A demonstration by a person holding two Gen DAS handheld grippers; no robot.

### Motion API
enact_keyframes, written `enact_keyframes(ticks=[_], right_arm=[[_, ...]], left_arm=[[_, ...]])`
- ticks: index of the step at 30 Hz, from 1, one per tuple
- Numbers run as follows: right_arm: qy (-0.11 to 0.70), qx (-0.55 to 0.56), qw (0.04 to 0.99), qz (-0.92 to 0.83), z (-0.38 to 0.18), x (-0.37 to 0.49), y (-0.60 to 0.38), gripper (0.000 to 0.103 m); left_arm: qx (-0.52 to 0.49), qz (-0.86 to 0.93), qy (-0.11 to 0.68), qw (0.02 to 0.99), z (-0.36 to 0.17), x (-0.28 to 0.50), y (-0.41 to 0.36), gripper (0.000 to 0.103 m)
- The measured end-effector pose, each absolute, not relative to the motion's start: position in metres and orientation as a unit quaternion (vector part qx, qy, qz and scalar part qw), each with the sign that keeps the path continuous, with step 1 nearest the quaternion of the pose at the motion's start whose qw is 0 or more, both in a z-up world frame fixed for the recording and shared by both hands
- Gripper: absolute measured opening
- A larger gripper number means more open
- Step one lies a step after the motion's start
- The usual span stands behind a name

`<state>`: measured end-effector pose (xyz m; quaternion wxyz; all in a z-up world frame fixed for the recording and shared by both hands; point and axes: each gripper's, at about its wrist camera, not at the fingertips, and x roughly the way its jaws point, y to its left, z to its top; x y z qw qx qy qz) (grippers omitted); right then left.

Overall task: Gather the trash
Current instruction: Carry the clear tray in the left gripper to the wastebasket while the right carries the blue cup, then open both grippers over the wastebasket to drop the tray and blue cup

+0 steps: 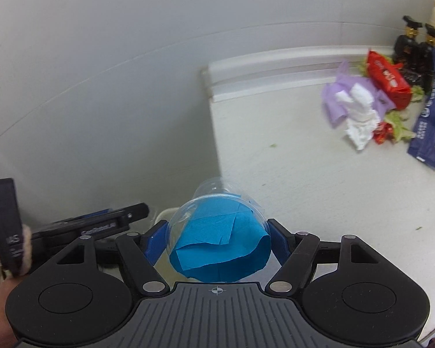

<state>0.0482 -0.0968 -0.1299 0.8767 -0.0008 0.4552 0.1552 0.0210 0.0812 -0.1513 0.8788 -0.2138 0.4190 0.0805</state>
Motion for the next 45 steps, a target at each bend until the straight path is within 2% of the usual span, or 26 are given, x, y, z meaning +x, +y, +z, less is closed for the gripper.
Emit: enact_keyframes(ticks=[8,17,30,32,37,45], right_arm=[[0.483,-0.054,0.853,0.188,-0.152,0.051,-0.054,0.073],[0.519,-0.118,0.82,0.21,-0.192,0.08,-0.002,0.073],[0.57,-0.165,0.779,0.204,-0.253,0.142,0.044,0.073],[0.58,-0.163,0.772,0.202,-0.261,0.149,0.048,0.073],[0.606,-0.157,0.755,0.196,-0.281,0.166,0.053,0.073],[0.651,-0.135,0.724,0.183,-0.316,0.189,0.052,0.073]], left_arm=[[-0.241,0.09,0.45,0.855,-0.201,0.02,0.103,0.066],[-0.208,0.078,0.514,0.829,-0.277,0.029,0.109,0.066],[-0.197,0.055,0.545,0.813,-0.337,0.048,0.115,0.067],[-0.193,0.053,0.55,0.811,-0.343,0.049,0.116,0.07],[-0.202,0.05,0.553,0.806,-0.349,0.048,0.12,0.084],[-0.21,0.048,0.556,0.803,-0.351,0.045,0.122,0.089]])
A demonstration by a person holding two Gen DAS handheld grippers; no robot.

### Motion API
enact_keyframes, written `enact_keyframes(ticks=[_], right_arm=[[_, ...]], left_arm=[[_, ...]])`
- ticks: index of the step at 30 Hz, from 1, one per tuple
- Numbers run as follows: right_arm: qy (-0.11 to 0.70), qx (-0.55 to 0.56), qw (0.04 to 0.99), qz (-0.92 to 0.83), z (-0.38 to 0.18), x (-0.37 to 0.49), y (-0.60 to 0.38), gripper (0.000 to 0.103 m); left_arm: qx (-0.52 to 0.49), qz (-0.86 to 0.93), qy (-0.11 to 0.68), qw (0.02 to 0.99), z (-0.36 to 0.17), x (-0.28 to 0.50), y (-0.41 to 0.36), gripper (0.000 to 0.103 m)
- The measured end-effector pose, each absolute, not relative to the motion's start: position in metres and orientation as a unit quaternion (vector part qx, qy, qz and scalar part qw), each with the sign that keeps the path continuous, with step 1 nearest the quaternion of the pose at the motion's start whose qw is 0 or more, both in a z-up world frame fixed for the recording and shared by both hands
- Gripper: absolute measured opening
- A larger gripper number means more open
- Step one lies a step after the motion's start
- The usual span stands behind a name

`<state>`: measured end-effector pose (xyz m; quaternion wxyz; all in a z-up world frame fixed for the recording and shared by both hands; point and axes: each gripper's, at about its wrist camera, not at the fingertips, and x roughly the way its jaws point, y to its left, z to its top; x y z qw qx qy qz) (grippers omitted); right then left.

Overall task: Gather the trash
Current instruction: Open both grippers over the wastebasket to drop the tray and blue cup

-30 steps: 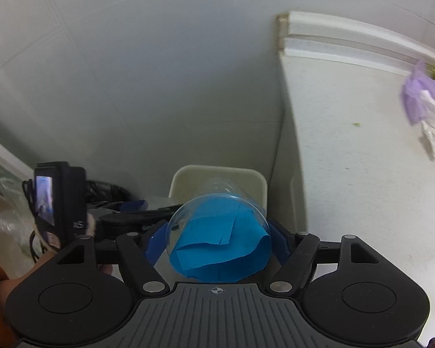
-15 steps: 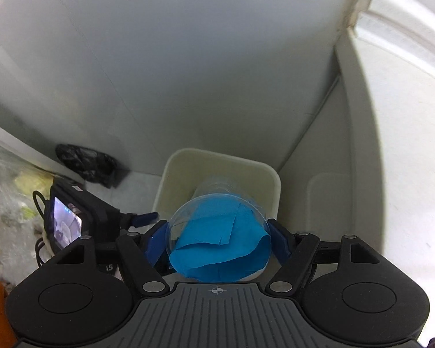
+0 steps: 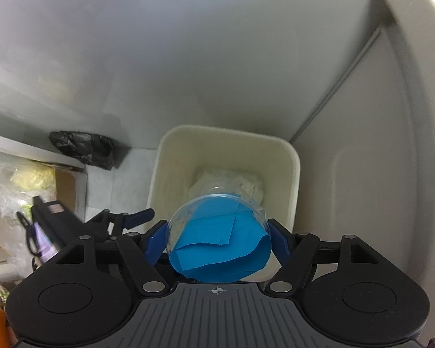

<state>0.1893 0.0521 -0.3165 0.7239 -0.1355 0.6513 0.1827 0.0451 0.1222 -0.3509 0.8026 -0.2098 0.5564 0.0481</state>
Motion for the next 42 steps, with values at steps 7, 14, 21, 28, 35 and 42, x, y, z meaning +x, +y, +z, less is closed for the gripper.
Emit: enact_keyframes(ticks=[7,14,21,28,35,42], right_arm=[[0.684,-0.129,0.696,0.176,-0.352,0.205,0.062,0.073],[0.697,-0.115,0.685,0.181,-0.366,0.217,0.071,0.075],[0.693,-0.079,0.693,0.182,-0.355,0.224,0.075,0.085],[0.69,-0.103,0.692,0.186,-0.347,0.22,0.078,0.085],[0.687,-0.104,0.695,0.187,-0.34,0.217,0.074,0.085],[0.672,-0.108,0.705,0.2,-0.327,0.214,0.076,0.085]], left_arm=[[-0.213,0.048,0.559,0.8,-0.347,0.035,0.118,0.09],[-0.226,0.057,0.562,0.794,-0.348,0.027,0.119,0.09],[-0.226,0.056,0.565,0.792,-0.346,0.024,0.119,0.09],[-0.224,0.055,0.564,0.793,-0.345,0.025,0.122,0.091],[-0.218,0.055,0.562,0.796,-0.342,0.024,0.121,0.091],[-0.21,0.055,0.555,0.803,-0.335,0.024,0.12,0.092]])
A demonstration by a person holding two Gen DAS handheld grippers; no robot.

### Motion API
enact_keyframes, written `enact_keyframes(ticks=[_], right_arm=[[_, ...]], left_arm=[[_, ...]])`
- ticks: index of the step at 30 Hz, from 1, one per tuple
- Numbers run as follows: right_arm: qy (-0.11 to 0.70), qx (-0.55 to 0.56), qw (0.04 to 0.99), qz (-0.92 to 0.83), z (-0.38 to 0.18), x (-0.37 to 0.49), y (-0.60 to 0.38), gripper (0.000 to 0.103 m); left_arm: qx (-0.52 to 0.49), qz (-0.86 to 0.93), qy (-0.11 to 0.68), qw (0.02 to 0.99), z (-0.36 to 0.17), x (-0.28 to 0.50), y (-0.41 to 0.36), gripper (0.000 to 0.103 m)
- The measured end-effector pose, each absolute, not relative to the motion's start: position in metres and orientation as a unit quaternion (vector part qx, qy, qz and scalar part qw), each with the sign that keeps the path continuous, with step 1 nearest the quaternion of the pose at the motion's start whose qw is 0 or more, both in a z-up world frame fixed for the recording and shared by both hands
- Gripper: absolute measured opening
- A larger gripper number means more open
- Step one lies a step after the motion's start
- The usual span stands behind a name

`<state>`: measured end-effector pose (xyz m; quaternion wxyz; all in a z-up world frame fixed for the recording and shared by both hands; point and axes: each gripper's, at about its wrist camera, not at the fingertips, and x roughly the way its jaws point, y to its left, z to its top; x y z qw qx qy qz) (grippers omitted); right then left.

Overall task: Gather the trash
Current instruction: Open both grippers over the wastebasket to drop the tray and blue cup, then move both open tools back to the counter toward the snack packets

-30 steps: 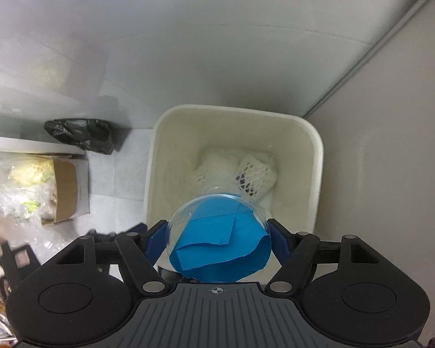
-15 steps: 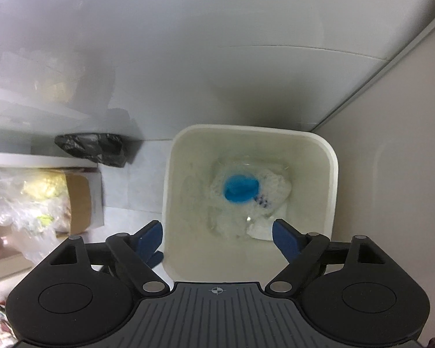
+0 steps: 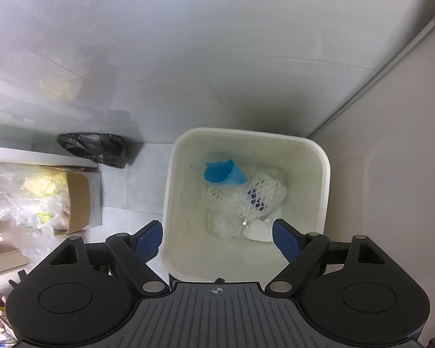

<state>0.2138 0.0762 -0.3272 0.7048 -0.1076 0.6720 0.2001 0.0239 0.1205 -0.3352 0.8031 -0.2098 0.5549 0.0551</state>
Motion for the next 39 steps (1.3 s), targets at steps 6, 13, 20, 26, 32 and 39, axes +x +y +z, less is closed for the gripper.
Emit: enact_keyframes(ticks=[6,13,20,26,32,39], right_arm=[[0.648,-0.121,0.719,0.218,-0.307,0.204,0.081,0.085],[0.61,-0.116,0.742,0.252,-0.268,0.181,0.073,0.085],[0.55,-0.114,0.78,0.276,-0.222,0.149,0.061,0.088],[0.499,-0.106,0.81,0.287,-0.193,0.116,0.05,0.09],[0.446,-0.092,0.846,0.278,-0.168,0.09,0.021,0.094],[0.383,-0.062,0.895,0.22,-0.135,0.071,-0.049,0.098]], left_arm=[[-0.211,0.052,0.544,0.81,-0.32,0.022,0.12,0.093],[-0.202,0.041,0.531,0.822,-0.293,0.013,0.116,0.097],[-0.166,0.02,0.522,0.836,-0.267,0.004,0.108,0.098],[-0.155,0.019,0.509,0.846,-0.241,-0.003,0.109,0.1],[-0.139,0.019,0.49,0.86,-0.213,-0.005,0.105,0.101],[-0.115,0.002,0.464,0.879,-0.174,0.004,0.093,0.102]])
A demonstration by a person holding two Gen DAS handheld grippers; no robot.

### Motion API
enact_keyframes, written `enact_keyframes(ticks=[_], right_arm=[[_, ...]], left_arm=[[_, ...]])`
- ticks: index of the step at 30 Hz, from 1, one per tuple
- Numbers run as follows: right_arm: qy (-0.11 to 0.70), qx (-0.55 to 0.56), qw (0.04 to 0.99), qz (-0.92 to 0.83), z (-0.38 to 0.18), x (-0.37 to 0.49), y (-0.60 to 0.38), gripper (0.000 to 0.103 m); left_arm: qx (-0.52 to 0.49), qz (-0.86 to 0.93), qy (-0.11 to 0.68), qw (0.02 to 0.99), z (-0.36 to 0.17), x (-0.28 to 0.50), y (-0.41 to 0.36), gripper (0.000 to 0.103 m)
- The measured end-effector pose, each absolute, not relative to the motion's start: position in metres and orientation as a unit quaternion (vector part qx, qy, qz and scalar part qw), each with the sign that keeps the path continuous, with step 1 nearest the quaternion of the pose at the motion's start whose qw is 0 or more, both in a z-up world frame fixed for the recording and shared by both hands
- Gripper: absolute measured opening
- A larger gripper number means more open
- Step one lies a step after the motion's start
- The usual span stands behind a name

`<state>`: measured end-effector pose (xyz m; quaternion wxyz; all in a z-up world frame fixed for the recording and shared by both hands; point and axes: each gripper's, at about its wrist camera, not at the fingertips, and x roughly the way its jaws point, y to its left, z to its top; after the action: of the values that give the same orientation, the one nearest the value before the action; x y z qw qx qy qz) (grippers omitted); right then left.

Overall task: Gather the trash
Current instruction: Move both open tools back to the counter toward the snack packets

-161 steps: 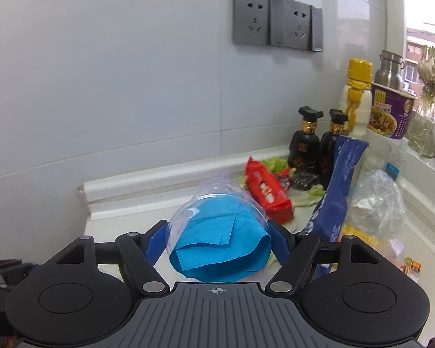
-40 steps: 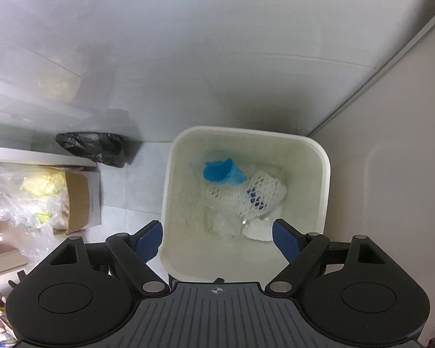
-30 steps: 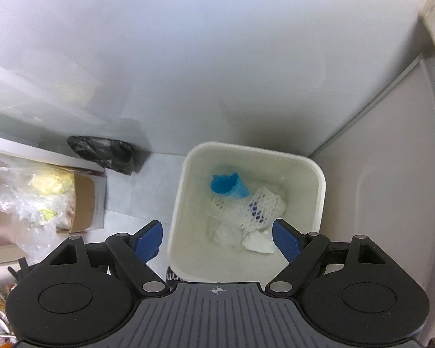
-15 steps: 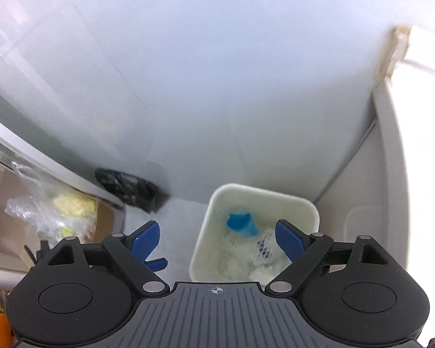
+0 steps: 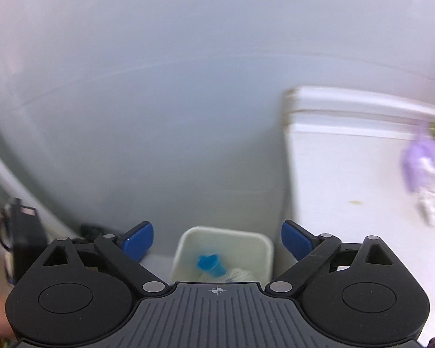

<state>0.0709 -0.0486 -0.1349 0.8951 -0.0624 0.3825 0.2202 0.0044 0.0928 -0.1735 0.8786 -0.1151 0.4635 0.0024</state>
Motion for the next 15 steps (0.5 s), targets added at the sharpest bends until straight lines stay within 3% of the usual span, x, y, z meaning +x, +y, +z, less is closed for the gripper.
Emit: enact_keyframes(ticks=[15], right_arm=[[0.326,-0.062,0.938,0.099,-0.123,0.064,-0.169,0.1]], left_arm=[[-0.068,-0.081,0.424,0.899,-0.111,0.051,0.02,0.102]])
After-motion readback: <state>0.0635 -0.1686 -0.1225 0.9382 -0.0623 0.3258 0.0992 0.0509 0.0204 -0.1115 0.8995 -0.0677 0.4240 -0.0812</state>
